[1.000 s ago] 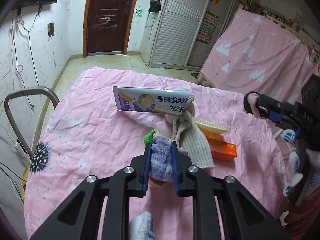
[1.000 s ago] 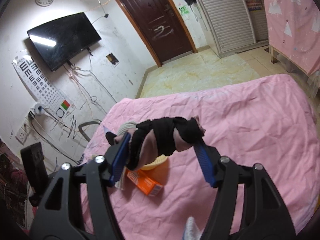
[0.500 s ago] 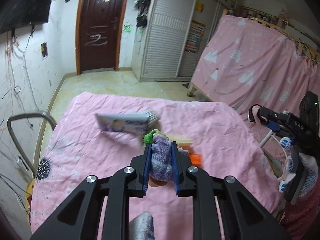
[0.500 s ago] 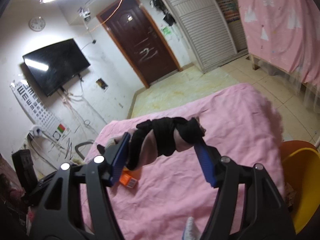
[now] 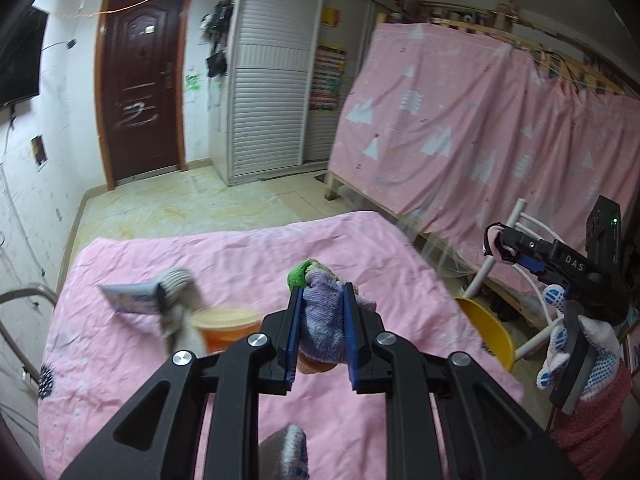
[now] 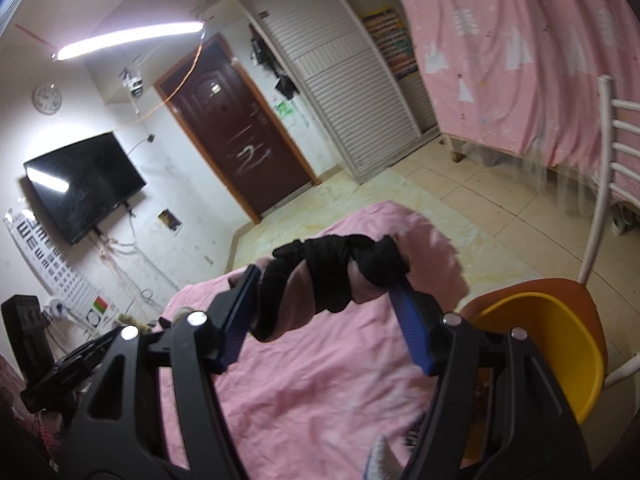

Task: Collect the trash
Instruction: 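Carry glove and lavender sock to the yellow bucket and open both tools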

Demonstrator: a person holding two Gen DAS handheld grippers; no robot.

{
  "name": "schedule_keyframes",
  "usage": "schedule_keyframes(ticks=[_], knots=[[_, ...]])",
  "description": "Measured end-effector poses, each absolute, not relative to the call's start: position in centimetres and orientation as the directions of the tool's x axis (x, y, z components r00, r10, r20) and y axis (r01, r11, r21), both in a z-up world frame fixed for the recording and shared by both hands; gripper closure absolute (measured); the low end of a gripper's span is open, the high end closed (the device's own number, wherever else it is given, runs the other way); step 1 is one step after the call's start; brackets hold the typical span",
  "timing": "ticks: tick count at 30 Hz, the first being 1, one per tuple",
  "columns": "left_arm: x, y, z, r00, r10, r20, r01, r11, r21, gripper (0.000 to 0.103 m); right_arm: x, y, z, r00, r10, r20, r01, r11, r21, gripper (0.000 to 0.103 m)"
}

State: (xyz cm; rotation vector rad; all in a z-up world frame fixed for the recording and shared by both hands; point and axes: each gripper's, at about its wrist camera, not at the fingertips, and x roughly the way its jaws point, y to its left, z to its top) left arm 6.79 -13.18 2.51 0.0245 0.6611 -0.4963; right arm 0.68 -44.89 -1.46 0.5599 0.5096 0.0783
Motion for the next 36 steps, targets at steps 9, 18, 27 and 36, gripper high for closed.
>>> schedule_keyframes(ticks=[9, 18, 27, 36], knots=[[6.1, -19.3, 2.8, 0.629, -0.491, -0.602, 0.539, 0.834, -0.116, 0.094, -2.2, -49.6, -2.5, 0.893, 0.125, -0.432, 0.144, 0.83, 0.539, 0.039], [5.4, -25.1, 2.1, 0.581, -0.518, -0.628, 0.609, 0.789, -0.087, 0.094, -4.2, -52.6, -4.2, 0.88, -0.01, -0.474, 0.254, 0.855, 0.452, 0.038], [5.2, -29.8, 1.4, 0.537, -0.528, -0.658, 0.646, 0.759, -0.082, 0.094, -4.0, -54.1, -6.3, 0.844, -0.067, -0.533, 0.312, 0.868, 0.386, 0.033], [4.4, -35.6, 0.8, 0.474, -0.577, -0.665, 0.714, 0.694, -0.092, 0.094, -5.3, -56.4, -6.6, 0.861, -0.072, -0.503, 0.33, 0.832, 0.446, 0.028]])
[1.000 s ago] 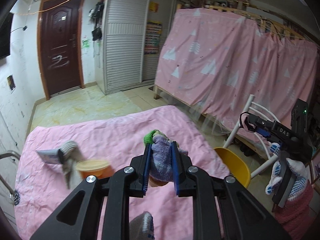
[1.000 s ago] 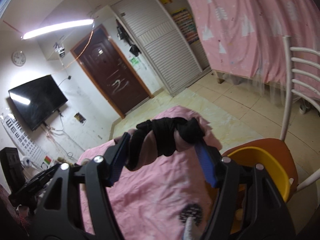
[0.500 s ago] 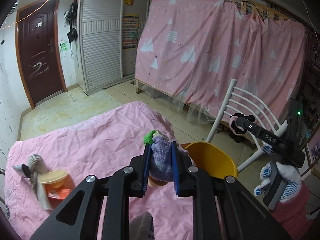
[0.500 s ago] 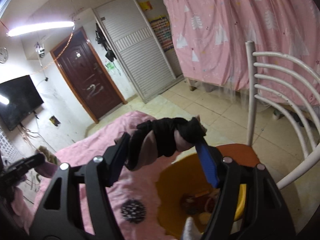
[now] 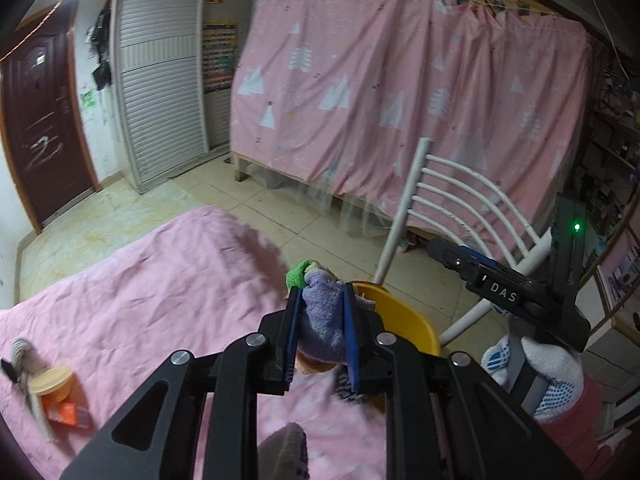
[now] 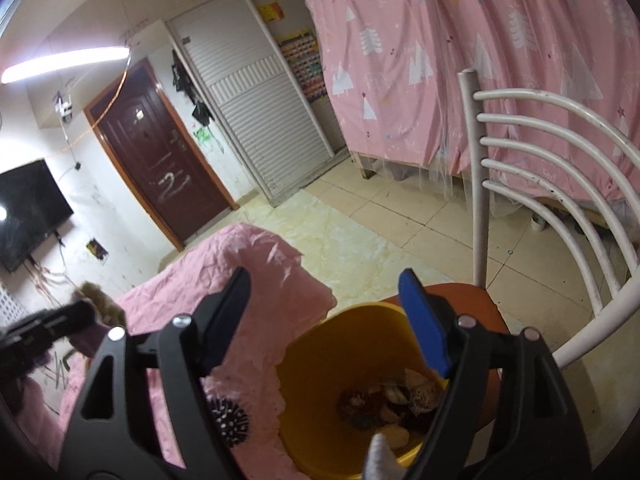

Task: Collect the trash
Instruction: 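Carry glove and lavender sock to the yellow bucket and open both tools, then move both open tools back to the toothpaste tube and hairbrush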

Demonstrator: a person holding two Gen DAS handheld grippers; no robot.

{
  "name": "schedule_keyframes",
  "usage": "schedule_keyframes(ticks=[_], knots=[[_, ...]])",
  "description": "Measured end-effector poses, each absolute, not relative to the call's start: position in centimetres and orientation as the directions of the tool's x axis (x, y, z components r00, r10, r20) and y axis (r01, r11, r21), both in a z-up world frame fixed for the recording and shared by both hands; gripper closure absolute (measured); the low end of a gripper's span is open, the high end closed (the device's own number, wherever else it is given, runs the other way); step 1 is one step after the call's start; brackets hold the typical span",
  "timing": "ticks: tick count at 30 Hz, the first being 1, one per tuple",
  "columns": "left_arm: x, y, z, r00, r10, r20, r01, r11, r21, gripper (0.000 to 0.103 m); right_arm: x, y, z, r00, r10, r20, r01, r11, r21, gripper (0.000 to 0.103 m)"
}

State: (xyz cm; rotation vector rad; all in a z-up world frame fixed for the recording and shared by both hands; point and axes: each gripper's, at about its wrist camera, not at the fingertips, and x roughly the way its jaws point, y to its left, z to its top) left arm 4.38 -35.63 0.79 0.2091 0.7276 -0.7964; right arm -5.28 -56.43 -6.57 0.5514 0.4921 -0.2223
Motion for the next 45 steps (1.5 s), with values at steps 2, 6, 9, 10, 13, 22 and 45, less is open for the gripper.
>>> schedule_keyframes(ticks=[2, 6, 9, 10, 13, 22, 45], knots=[[4.3, -37.0, 0.4, 0.455, -0.591, -0.666, 0.728, 0.678, -0.104, 0.094, -5.8, -57.2, -6.5, 0.867, -0.075, -0.493, 0.338, 0.816, 0.469, 0.028], [4.8, -39.2, -0.6, 0.399, -0.63, -0.666, 0.74, 0.65, -0.172, 0.086, -6.5, -58.4, -6.8, 0.874, -0.067, -0.482, 0.341, 0.79, 0.509, 0.027], [5.2, -40.4, -1.5, 0.372, -0.639, -0.674, 0.735, 0.646, -0.206, 0.063, -6.6, -58.7, -6.7, 0.878, -0.061, -0.475, 0.336, 0.785, 0.52, 0.027], [5.1, -40.6, -1.7, 0.37, -0.639, -0.675, 0.734, 0.646, -0.21, 0.061, -6.6, -58.6, -6.7, 0.878, -0.06, -0.474, 0.334, 0.787, 0.518, 0.027], [5.0, -40.8, -2.2, 0.361, -0.636, -0.682, 0.736, 0.643, -0.209, 0.06, -6.4, -58.4, -6.7, 0.879, -0.05, -0.474, 0.324, 0.792, 0.518, 0.026], [6.1, -37.6, -1.7, 0.384, -0.632, -0.673, 0.707, 0.671, -0.226, 0.06, -5.2, -55.4, -6.4, 0.87, -0.011, -0.492, 0.283, 0.829, 0.483, 0.024], [9.9, -18.1, 1.7, 0.598, -0.546, -0.588, 0.506, 0.825, -0.251, 0.043, 2.2, -40.7, -3.4, 0.824, 0.14, -0.548, 0.074, 0.934, 0.35, 0.021]])
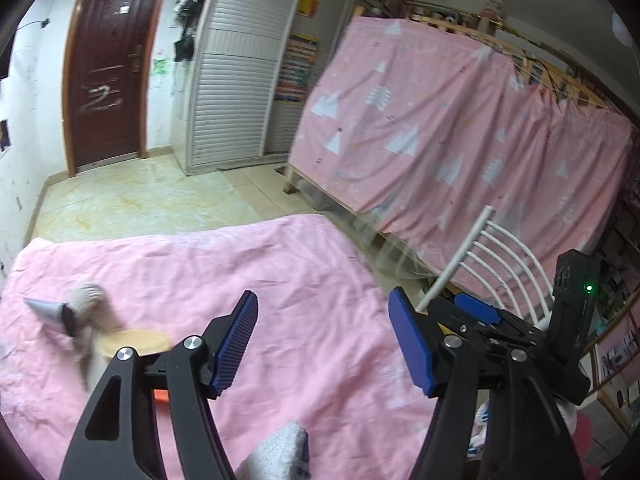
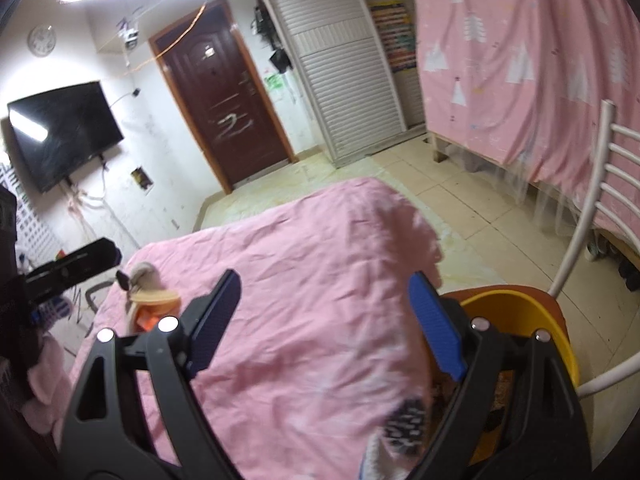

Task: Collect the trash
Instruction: 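Move both open tools back to the toothpaste tube and hairbrush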

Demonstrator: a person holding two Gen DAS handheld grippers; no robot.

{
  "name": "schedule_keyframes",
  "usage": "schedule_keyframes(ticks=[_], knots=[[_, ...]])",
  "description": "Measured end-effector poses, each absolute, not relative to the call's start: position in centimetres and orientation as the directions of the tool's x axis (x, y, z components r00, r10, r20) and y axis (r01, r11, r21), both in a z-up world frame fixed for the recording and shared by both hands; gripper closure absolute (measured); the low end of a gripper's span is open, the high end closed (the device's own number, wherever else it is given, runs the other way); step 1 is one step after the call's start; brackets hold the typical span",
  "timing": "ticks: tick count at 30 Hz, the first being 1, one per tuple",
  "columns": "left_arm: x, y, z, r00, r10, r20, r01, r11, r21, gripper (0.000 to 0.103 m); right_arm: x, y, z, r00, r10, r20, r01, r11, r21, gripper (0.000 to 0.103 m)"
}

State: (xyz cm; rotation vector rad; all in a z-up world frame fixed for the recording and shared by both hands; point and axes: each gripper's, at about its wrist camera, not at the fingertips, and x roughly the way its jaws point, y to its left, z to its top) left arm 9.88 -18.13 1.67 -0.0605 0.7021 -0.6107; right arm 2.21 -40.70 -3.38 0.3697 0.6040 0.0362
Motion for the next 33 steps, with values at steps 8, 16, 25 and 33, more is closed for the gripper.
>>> schedule_keyframes(ticks=[8, 16, 25, 33], knots=[[11.1, -11.5, 2.0, 0.664, -0.468, -0.583, 0.422, 0.878, -0.225, 0.037, 4.4, -35.7, -3.0, 0.799, 0.19, -0.57, -0.003, 0.95, 0.312, 0.017], [12.3, -6.5, 2.0, 0.716, -0.377, -0.588, 0.352, 0.922, -0.164, 0.029, 6.4, -31.4, -3.5, 0.765, 0.229, -0.602, -0.064, 0.957, 0.283, 0.017], [14.0, -1.6, 1.1, 0.73, -0.313, -0.607, 0.331, 0.94, -0.086, 0.029, 8.3, -26.3, -3.9, 0.728, 0.251, -0.638, -0.126, 0.964, 0.236, 0.017], [15.2, 0.9, 0.0, 0.718, -0.33, -0.613, 0.441, 0.897, 0.033, 0.029, 9.4, -23.1, -4.5, 0.703, 0.246, -0.667, -0.155, 0.969, 0.194, 0.017]])
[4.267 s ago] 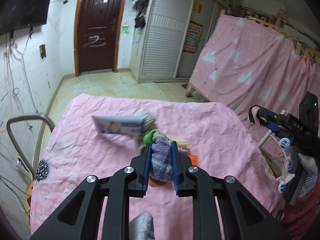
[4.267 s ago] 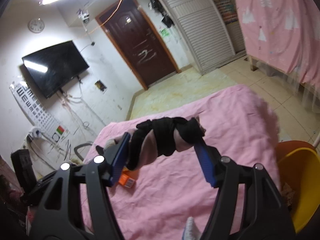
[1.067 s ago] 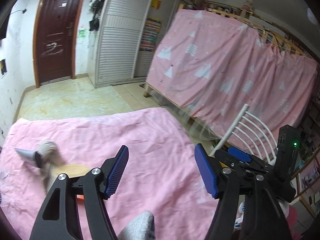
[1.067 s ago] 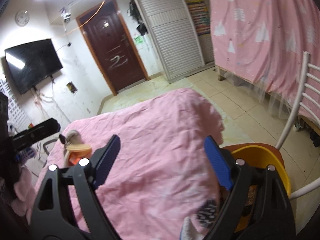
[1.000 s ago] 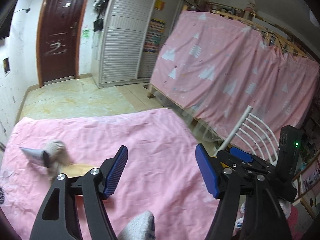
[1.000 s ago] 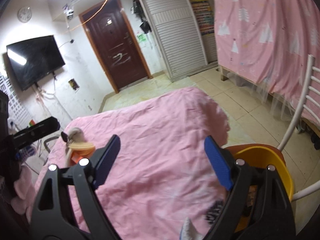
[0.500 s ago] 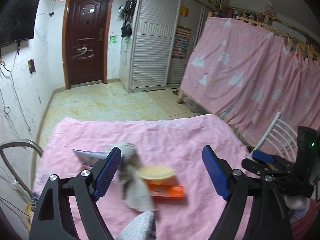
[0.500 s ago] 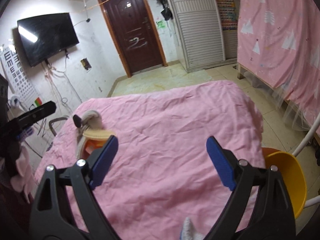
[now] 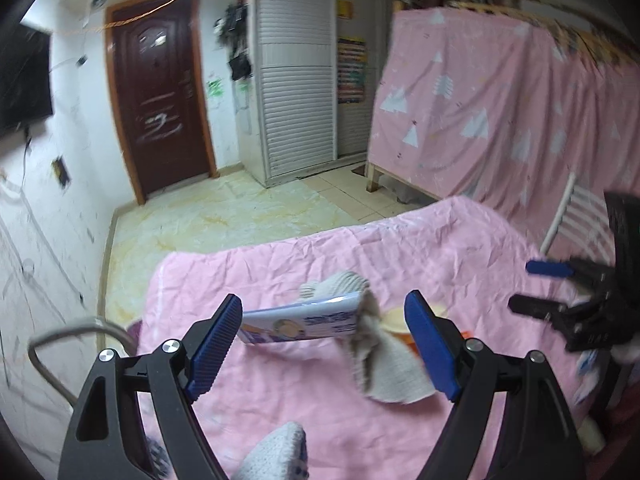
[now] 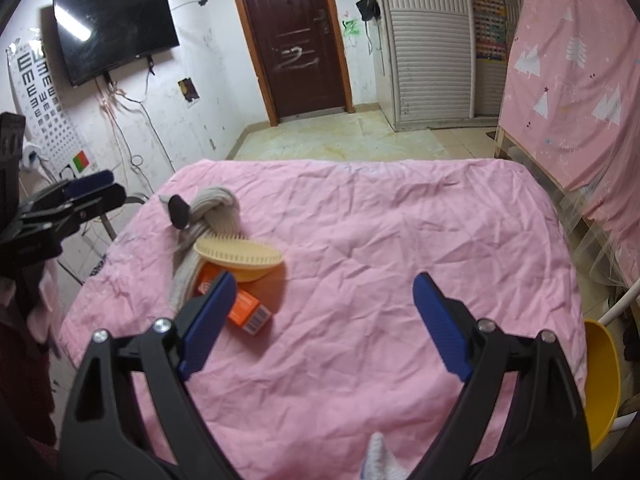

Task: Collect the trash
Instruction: 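Move both open tools back to the toothpaste tube and hairbrush, then grasp the toothpaste tube with the left tool while the right tool grasps the wooden hairbrush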

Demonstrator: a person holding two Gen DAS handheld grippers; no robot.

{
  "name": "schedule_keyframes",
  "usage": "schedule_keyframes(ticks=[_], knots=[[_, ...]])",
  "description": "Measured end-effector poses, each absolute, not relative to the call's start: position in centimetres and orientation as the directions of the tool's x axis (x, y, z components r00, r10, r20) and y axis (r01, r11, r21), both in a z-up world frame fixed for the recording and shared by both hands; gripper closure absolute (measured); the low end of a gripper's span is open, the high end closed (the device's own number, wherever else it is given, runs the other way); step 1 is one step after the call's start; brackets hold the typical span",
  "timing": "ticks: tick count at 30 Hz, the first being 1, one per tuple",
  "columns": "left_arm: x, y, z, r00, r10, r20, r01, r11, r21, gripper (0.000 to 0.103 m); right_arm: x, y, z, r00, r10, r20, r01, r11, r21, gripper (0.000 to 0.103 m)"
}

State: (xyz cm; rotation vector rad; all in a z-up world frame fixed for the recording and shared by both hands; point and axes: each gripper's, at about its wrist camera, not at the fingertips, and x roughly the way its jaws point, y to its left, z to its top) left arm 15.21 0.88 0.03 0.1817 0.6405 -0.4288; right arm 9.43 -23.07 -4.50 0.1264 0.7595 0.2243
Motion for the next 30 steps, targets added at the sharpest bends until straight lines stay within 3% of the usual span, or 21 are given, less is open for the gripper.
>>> schedule_keyframes(ticks=[20, 28, 30], knots=[[20.7, -0.1, -4.3, 0.493, -0.421, -0.761, 0.81, 0.542, 0.225, 0.029, 12.1, -18.5, -5.6, 0.662, 0.236, -0.711, -0.197, 0.97, 0.139, 0.017], [22.2, -1.3, -5.4, 0.446, -0.425, -0.787, 0.86, 0.446, 0.247, 0.029, 12.9, -18.5, -6.3, 0.648, 0.227, -0.727, -0.183, 0.973, 0.14, 0.014], [22.5, -1.5, -5.5, 0.428, -0.432, -0.793, 0.871, 0.432, 0.235, 0.039, 13.0, -18.5, -6.4, 0.645, 0.226, -0.73, -0.183, 0.973, 0.139, 0.014]])
